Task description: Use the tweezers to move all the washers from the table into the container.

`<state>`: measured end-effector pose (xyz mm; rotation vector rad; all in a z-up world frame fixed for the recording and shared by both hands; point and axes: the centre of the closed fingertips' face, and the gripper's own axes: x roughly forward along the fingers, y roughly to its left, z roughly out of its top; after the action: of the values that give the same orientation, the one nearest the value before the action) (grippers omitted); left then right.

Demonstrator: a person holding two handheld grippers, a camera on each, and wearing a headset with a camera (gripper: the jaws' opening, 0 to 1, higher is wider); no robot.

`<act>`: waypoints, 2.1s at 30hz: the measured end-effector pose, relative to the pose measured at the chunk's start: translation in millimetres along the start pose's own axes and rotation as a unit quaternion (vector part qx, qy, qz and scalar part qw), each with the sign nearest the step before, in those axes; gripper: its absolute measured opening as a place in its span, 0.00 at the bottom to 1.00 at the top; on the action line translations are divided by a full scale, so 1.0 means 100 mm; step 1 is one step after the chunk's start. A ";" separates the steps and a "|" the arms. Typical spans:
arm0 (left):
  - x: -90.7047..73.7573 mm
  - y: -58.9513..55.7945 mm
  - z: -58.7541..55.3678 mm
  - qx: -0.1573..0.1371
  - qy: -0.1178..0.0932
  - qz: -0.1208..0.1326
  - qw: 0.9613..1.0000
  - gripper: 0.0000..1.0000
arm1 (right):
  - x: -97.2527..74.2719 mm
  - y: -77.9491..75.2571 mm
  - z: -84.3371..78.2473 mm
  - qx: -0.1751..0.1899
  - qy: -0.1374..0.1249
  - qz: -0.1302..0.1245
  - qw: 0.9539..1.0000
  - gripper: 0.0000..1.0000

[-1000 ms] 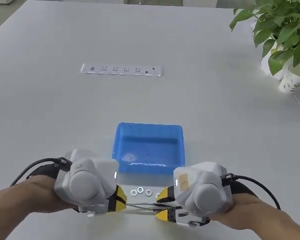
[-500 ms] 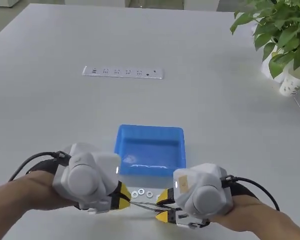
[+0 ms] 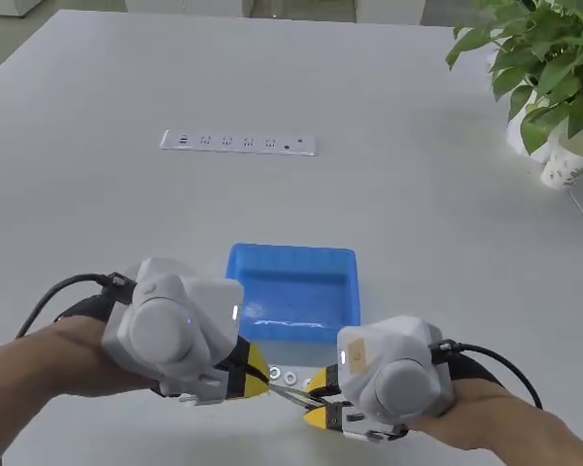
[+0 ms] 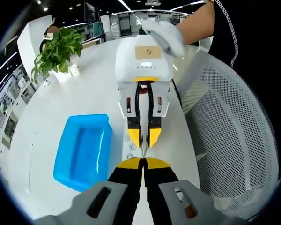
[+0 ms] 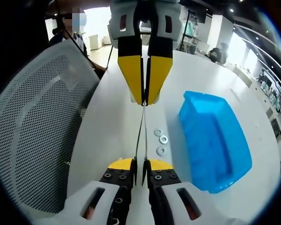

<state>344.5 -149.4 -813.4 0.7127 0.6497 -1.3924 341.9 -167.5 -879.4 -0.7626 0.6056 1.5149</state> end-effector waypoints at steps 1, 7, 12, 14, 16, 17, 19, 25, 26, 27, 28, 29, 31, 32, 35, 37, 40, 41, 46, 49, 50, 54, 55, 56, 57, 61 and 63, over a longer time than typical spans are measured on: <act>0.00 0.00 0.03 0.001 -0.002 0.000 1.000 0.05 | 0.00 0.00 0.00 0.000 0.000 0.000 1.000 0.12; -0.04 0.00 0.18 0.012 -0.014 -0.003 1.000 0.05 | -0.03 -0.01 0.03 -0.001 -0.001 -0.002 1.000 0.12; -0.07 0.01 0.30 0.021 -0.026 -0.001 0.999 0.05 | -0.05 -0.02 0.07 0.003 -0.005 -0.006 1.000 0.11; -0.07 0.01 0.32 0.022 -0.028 -0.001 0.999 0.05 | -0.06 -0.03 0.08 0.004 -0.006 -0.009 1.000 0.11; -0.08 0.01 0.35 0.024 -0.031 -0.002 0.999 0.05 | -0.06 -0.03 0.09 0.009 -0.009 -0.009 1.000 0.10; -0.08 0.01 0.35 0.024 -0.031 -0.001 0.999 0.05 | -0.06 -0.03 0.09 0.010 -0.010 -0.010 1.000 0.10; -0.08 0.01 0.39 0.026 -0.034 -0.003 0.999 0.05 | -0.07 -0.03 0.10 0.010 -0.011 -0.011 1.000 0.10; -0.07 -0.01 0.47 0.033 -0.041 -0.006 0.999 0.05 | -0.06 -0.01 0.14 0.012 -0.015 -0.011 1.000 0.09; -0.07 -0.01 0.48 0.034 -0.041 -0.007 0.999 0.05 | -0.06 -0.01 0.14 0.012 -0.016 -0.011 1.000 0.09; -0.07 -0.01 0.48 0.034 -0.042 -0.007 0.998 0.05 | -0.05 -0.01 0.15 0.012 -0.017 -0.012 1.000 0.08; -0.06 -0.02 0.49 0.034 -0.044 -0.008 0.998 0.05 | -0.05 -0.01 0.15 0.011 -0.018 -0.013 1.000 0.08; -0.06 -0.02 0.50 0.034 -0.045 -0.009 0.998 0.05 | -0.05 -0.01 0.16 0.013 -0.019 -0.013 1.000 0.08; -0.07 -0.02 0.50 0.033 -0.048 -0.010 0.998 0.05 | -0.06 -0.02 0.16 0.019 -0.024 -0.016 0.999 0.08; -0.07 -0.01 0.50 0.034 -0.048 -0.010 0.998 0.05 | -0.06 -0.01 0.16 0.020 -0.024 -0.015 0.999 0.08; -0.08 -0.01 0.49 0.032 -0.048 -0.013 0.998 0.06 | -0.07 -0.01 0.16 0.020 -0.025 -0.016 0.999 0.07; -0.08 -0.01 0.47 0.035 -0.047 -0.012 0.998 0.07 | -0.08 0.00 0.15 0.023 -0.026 -0.014 0.999 0.07; -0.08 0.00 0.47 0.034 -0.046 -0.012 0.998 0.09 | -0.09 0.01 0.16 0.020 -0.030 -0.013 0.999 0.07; -0.08 0.00 0.46 0.034 -0.047 -0.012 0.998 0.09 | -0.10 0.01 0.16 0.020 -0.030 -0.014 0.999 0.07; -0.07 0.01 0.41 0.035 -0.040 -0.012 0.999 0.10 | -0.11 -0.01 0.16 0.020 -0.032 -0.017 0.999 0.07; -0.06 0.01 0.38 0.033 -0.041 -0.014 0.999 0.10 | -0.13 -0.01 0.18 0.021 -0.038 -0.017 0.999 0.07; -0.06 0.00 0.38 0.031 -0.043 -0.015 0.998 0.10 | -0.13 -0.01 0.20 0.022 -0.041 -0.016 0.999 0.07; -0.04 0.00 0.39 0.029 -0.051 -0.014 0.998 0.10 | -0.14 -0.02 0.22 0.021 -0.044 -0.017 0.999 0.07; -0.04 0.00 0.40 0.030 -0.053 -0.014 0.998 0.10 | -0.13 -0.02 0.22 0.020 -0.045 -0.017 0.999 0.07; -0.04 0.00 0.41 0.030 -0.056 -0.013 0.998 0.10 | -0.13 -0.02 0.23 0.020 -0.045 -0.017 0.999 0.07; -0.03 0.00 0.41 0.031 -0.058 -0.013 0.998 0.10 | -0.13 -0.03 0.23 0.020 -0.045 -0.017 0.999 0.07; -0.02 -0.02 0.42 0.035 -0.060 -0.015 0.997 0.07 | -0.12 -0.02 0.23 0.019 -0.043 -0.015 0.999 0.07; -0.02 -0.02 0.42 0.035 -0.060 -0.015 0.997 0.06 | -0.12 -0.02 0.22 0.018 -0.043 -0.015 0.999 0.07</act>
<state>341.9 -180.5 -785.8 0.6720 0.5216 -1.4793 341.7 -158.0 -855.7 -0.6733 0.5540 1.4967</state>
